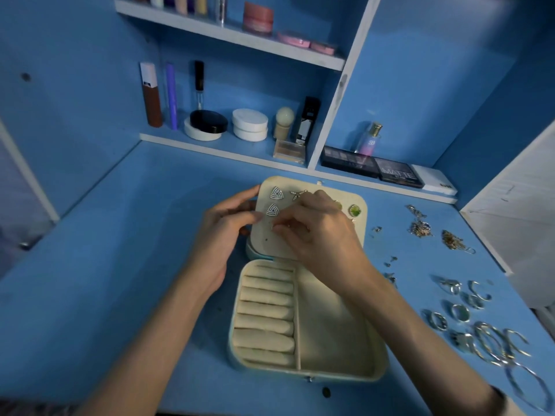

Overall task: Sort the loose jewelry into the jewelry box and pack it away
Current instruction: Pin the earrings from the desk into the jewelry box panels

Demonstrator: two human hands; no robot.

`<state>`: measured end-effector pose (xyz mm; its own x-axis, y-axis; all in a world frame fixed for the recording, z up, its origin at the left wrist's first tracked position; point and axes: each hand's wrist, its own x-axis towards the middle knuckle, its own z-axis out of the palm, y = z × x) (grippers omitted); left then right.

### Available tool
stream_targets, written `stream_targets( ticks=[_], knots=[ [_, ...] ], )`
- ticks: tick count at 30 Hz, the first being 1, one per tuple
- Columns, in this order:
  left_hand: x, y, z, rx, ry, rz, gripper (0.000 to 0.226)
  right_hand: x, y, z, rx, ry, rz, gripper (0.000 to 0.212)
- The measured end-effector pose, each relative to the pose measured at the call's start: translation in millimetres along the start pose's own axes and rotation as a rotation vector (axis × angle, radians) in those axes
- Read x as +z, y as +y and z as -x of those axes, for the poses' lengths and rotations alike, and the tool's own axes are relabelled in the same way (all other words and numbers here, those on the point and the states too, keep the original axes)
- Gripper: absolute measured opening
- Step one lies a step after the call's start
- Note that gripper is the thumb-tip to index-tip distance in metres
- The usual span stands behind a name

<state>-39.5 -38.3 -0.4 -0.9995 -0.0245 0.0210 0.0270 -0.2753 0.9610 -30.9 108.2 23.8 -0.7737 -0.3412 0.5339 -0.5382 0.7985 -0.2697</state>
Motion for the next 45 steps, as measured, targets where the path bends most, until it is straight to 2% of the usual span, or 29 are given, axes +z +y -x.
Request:
stream_targets(
  ticks=[10, 19, 24, 28, 30, 34, 41, 45],
  knots=[
    [-0.7, 2.4, 2.2, 0.0, -0.01, -0.004, 0.045, -3.7, -9.1, -5.3, 0.006, -0.075, 0.119, 0.016],
    [-1.6, 2.9, 2.7, 0.004, -0.02, -0.015, 0.045, 6.3, -9.2, -7.8, 0.059, 0.053, 0.179, 0.013],
    [-1.4, 2.2, 2.6, 0.013, -0.021, -0.025, 0.044, -1.5, -2.5, -3.9, 0.07, 0.112, 0.055, 0.013],
    [-1.0, 1.2, 2.5, 0.026, -0.032, -0.064, 0.045, -19.4, 15.6, 0.8, 0.172, 0.133, -0.054, 0.009],
    [-0.5, 1.2, 3.3, 0.037, -0.038, -0.084, 0.047, -31.4, 27.7, 4.2, 0.227, 0.118, -0.105, 0.005],
    [-0.1, 1.3, 4.2, 0.051, -0.052, -0.089, 0.051, -53.6, 58.3, 9.3, 0.366, 0.042, -0.163, 0.012],
    [1.1, 0.0, 3.0, 0.055, -0.041, -0.09, 0.051, -78.8, 118.1, 21.8, 0.523, -0.058, -0.062, 0.013],
    [1.0, -0.9, 2.1, 0.061, -0.035, -0.103, 0.051, -81.1, 134.8, 31.6, 0.582, -0.189, 0.018, 0.017]
  ],
)
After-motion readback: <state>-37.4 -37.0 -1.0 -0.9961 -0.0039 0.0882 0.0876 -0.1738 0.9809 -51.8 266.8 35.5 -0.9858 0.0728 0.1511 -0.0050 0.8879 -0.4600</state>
